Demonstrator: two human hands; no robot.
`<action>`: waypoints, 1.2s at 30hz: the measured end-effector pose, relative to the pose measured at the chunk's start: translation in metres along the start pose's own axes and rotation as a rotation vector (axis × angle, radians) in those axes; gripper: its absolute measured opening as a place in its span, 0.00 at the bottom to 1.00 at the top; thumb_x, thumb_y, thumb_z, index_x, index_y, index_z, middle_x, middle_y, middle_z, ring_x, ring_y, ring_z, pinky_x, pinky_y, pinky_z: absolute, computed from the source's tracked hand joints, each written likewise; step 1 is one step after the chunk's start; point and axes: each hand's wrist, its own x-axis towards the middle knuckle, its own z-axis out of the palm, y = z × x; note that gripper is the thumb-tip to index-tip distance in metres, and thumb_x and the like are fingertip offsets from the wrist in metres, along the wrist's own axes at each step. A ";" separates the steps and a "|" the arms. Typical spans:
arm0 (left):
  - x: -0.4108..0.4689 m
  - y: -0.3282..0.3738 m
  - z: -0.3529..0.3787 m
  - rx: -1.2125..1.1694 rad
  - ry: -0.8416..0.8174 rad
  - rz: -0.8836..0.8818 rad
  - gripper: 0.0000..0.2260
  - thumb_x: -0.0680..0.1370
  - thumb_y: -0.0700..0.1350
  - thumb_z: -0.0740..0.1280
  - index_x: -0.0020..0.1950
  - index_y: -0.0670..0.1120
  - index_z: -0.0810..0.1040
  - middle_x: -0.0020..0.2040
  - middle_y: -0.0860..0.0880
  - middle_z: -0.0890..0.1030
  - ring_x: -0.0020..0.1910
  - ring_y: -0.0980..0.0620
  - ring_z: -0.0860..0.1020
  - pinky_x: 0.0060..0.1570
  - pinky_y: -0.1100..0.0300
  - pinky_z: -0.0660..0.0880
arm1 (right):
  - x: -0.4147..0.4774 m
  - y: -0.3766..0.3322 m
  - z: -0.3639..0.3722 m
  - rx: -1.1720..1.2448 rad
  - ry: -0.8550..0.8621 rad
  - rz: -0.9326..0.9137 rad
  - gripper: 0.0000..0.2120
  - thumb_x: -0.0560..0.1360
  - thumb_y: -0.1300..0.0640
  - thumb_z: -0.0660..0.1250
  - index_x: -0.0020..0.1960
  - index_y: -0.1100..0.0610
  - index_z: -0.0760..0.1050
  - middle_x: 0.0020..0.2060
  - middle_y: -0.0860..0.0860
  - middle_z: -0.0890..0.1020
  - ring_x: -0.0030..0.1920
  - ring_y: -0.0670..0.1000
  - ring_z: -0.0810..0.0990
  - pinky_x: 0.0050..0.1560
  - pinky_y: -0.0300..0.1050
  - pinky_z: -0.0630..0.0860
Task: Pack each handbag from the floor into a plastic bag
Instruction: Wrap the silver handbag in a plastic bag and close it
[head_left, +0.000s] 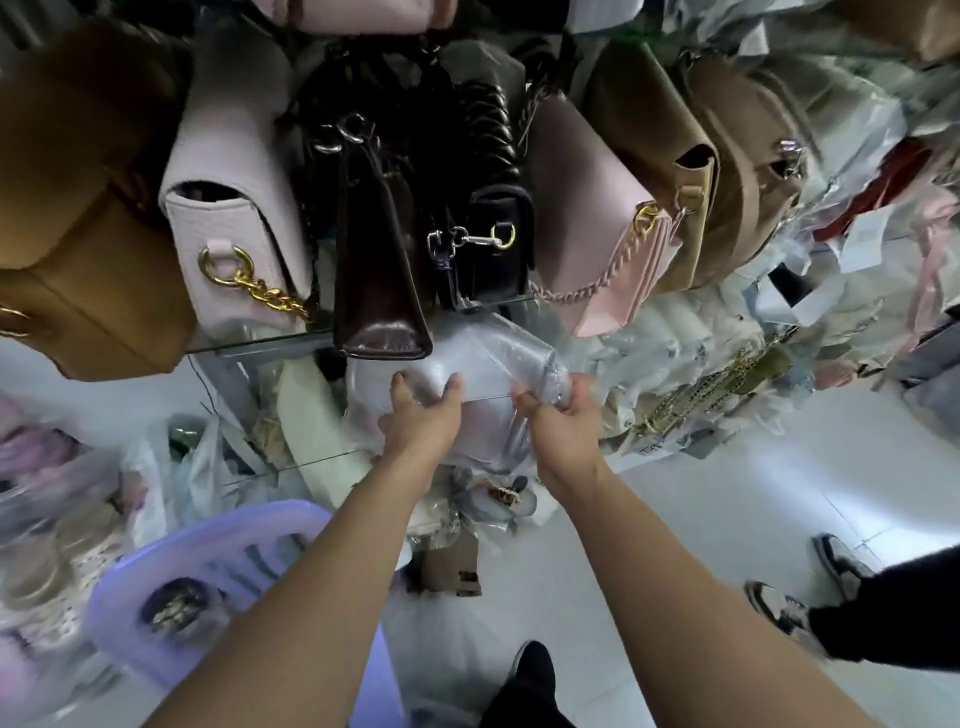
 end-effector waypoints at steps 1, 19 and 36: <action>-0.001 0.003 0.006 -0.032 -0.013 -0.015 0.44 0.70 0.74 0.63 0.79 0.64 0.44 0.79 0.45 0.59 0.71 0.36 0.69 0.63 0.38 0.74 | 0.001 0.003 0.001 0.001 0.008 0.009 0.14 0.76 0.70 0.72 0.52 0.56 0.72 0.47 0.58 0.84 0.47 0.54 0.84 0.48 0.47 0.83; 0.046 0.026 0.027 -0.105 -0.036 0.208 0.33 0.79 0.60 0.66 0.80 0.59 0.54 0.73 0.51 0.71 0.69 0.47 0.71 0.62 0.59 0.66 | 0.033 0.015 0.011 -0.808 -0.220 -0.062 0.23 0.73 0.51 0.77 0.52 0.43 0.62 0.51 0.50 0.79 0.51 0.58 0.78 0.51 0.53 0.78; 0.015 0.013 -0.014 0.160 0.065 0.391 0.24 0.80 0.55 0.66 0.73 0.47 0.71 0.68 0.46 0.76 0.68 0.45 0.74 0.58 0.63 0.64 | -0.012 -0.031 0.021 -0.941 -0.181 -0.240 0.34 0.73 0.34 0.71 0.74 0.48 0.69 0.70 0.54 0.74 0.70 0.57 0.72 0.71 0.55 0.71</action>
